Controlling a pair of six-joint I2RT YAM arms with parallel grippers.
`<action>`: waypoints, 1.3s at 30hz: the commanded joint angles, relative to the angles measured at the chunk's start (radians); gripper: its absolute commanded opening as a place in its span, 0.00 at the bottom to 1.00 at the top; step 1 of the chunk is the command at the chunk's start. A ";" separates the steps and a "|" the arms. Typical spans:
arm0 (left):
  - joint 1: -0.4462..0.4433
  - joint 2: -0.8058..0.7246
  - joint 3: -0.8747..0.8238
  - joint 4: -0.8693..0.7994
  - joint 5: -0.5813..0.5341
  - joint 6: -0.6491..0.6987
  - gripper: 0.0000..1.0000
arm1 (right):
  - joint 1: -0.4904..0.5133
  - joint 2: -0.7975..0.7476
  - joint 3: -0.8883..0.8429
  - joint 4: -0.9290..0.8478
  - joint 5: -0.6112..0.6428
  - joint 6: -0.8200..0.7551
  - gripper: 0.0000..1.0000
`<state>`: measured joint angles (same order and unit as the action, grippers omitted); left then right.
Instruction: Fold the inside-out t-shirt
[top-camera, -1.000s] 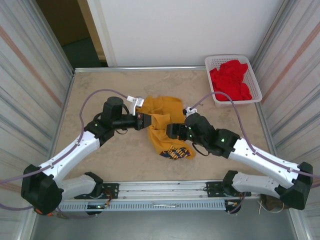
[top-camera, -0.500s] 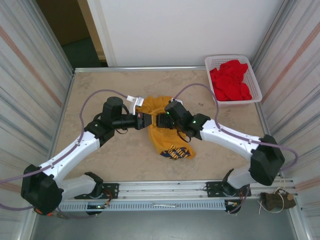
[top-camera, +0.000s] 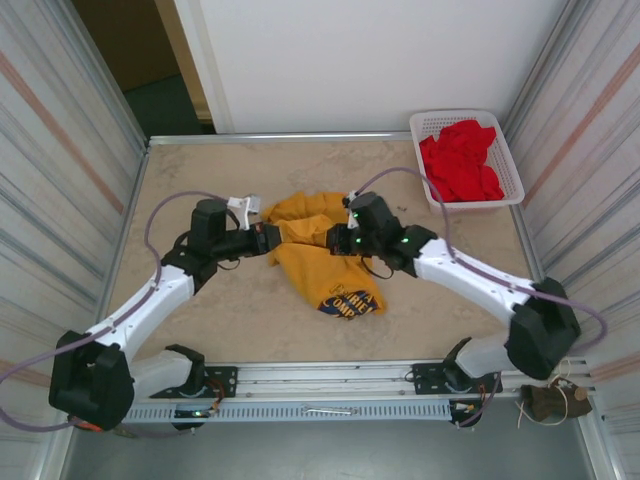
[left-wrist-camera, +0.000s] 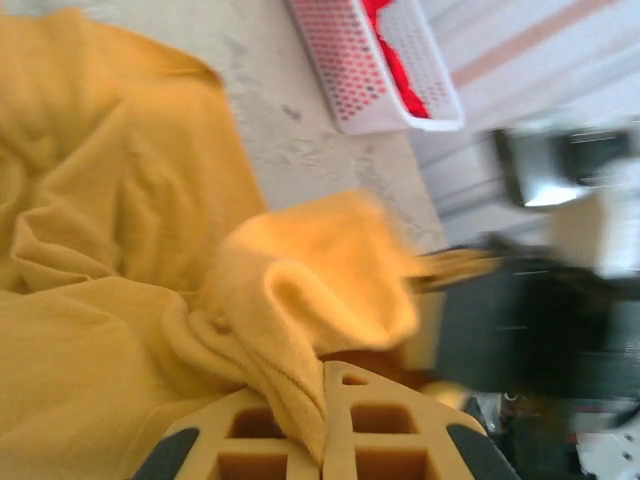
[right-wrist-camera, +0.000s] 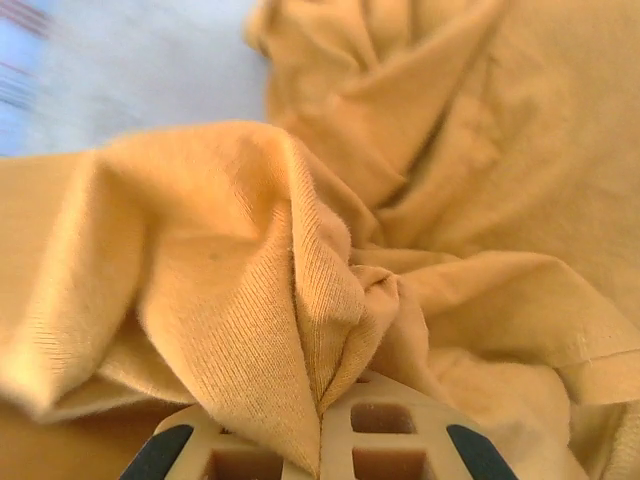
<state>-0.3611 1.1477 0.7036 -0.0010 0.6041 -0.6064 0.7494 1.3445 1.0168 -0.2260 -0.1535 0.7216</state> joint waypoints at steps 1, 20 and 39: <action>0.009 0.053 -0.027 0.059 -0.014 0.024 0.00 | -0.020 -0.102 -0.025 0.112 -0.221 -0.018 0.00; -0.059 -0.067 0.003 -0.100 -0.149 0.085 0.66 | -0.169 -0.191 -0.209 0.355 -0.373 0.115 0.00; -0.310 0.005 0.078 0.188 -0.190 -0.008 0.34 | -0.137 -0.176 -0.208 0.320 -0.310 0.123 0.00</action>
<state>-0.6567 1.1275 0.7399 0.1081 0.4469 -0.6289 0.6029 1.1763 0.8047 0.1005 -0.4839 0.8310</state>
